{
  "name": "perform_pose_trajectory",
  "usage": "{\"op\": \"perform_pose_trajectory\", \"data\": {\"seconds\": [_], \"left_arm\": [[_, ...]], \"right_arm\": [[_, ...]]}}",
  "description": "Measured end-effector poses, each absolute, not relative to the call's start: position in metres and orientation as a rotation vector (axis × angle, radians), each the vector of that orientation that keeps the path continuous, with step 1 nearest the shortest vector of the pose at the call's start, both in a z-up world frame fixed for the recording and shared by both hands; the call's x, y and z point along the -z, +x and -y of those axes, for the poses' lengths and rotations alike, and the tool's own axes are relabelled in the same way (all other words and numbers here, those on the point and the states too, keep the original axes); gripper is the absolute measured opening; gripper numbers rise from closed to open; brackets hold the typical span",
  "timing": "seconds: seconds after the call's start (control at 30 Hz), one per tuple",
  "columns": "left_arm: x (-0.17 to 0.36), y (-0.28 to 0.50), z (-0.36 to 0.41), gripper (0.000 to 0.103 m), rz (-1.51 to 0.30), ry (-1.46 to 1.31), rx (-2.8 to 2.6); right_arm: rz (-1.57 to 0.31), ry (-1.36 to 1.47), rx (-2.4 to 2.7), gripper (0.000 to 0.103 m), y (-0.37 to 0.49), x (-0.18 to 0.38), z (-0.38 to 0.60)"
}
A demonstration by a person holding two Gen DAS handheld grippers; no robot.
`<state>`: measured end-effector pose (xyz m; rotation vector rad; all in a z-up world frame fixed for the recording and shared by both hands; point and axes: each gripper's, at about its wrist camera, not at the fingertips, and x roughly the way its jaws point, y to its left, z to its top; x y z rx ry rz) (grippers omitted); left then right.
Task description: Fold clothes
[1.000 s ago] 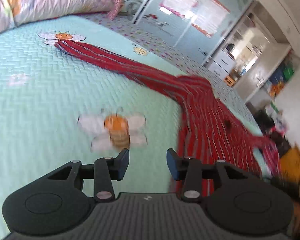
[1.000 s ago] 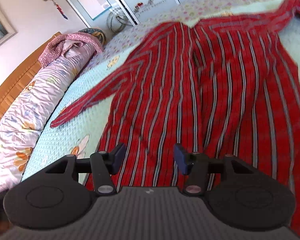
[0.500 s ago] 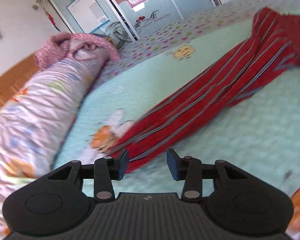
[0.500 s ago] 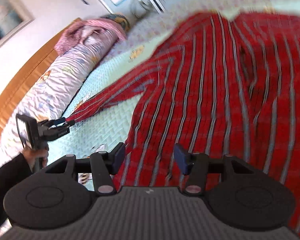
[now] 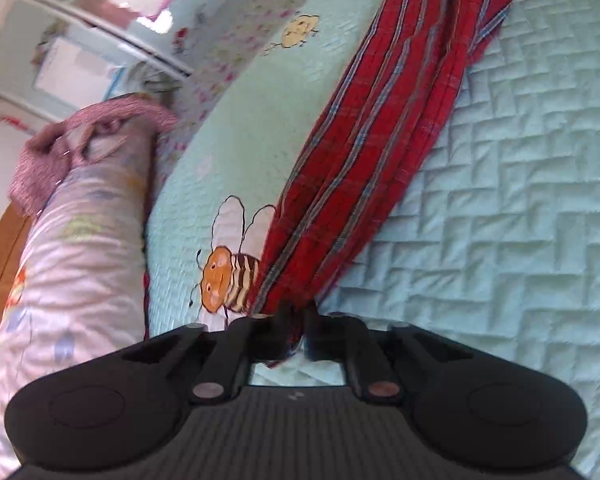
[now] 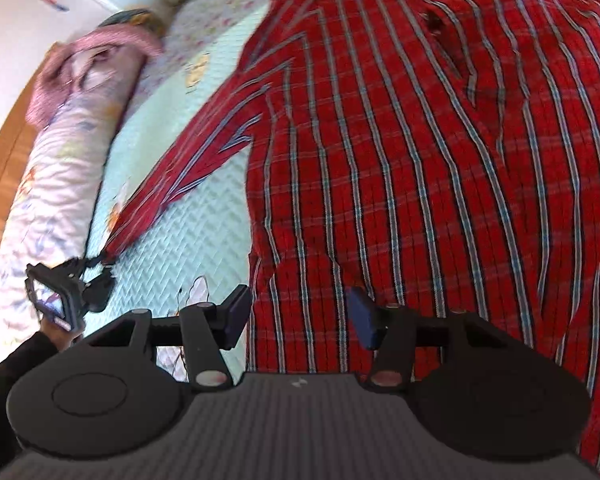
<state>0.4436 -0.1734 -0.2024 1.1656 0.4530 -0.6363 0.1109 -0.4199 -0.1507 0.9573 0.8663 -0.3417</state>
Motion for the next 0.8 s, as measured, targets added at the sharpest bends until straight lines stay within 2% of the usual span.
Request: {"op": "perform_pose_trajectory", "data": {"seconds": [0.13, 0.3, 0.4, 0.5, 0.67, 0.8], "left_arm": [[0.148, 0.49, 0.171, 0.004, -0.524, 0.997, 0.656], [0.099, 0.597, 0.196, 0.005, -0.614, 0.719, 0.569], [0.115, 0.642, 0.204, 0.016, -0.752, 0.576, 0.483], [0.144, 0.668, 0.2, 0.017, -0.924, 0.448, 0.4], [0.144, 0.613, 0.171, 0.019, -0.829, 0.356, 0.402], [0.144, 0.553, 0.151, 0.025, -0.861, 0.211, 0.418]], "right_arm": [[-0.867, 1.003, 0.388, 0.056, 0.125, 0.142, 0.411], [-0.878, 1.01, 0.408, 0.057, 0.149, 0.135, 0.398], [-0.891, 1.002, 0.396, 0.057, 0.163, 0.136, 0.389], [-0.907, 0.986, 0.384, 0.057, 0.171, 0.139, 0.386], [-0.901, 1.006, 0.376, 0.057, 0.173, 0.143, 0.396], [-0.89, 1.04, 0.379, 0.057, 0.169, 0.144, 0.405]]}}
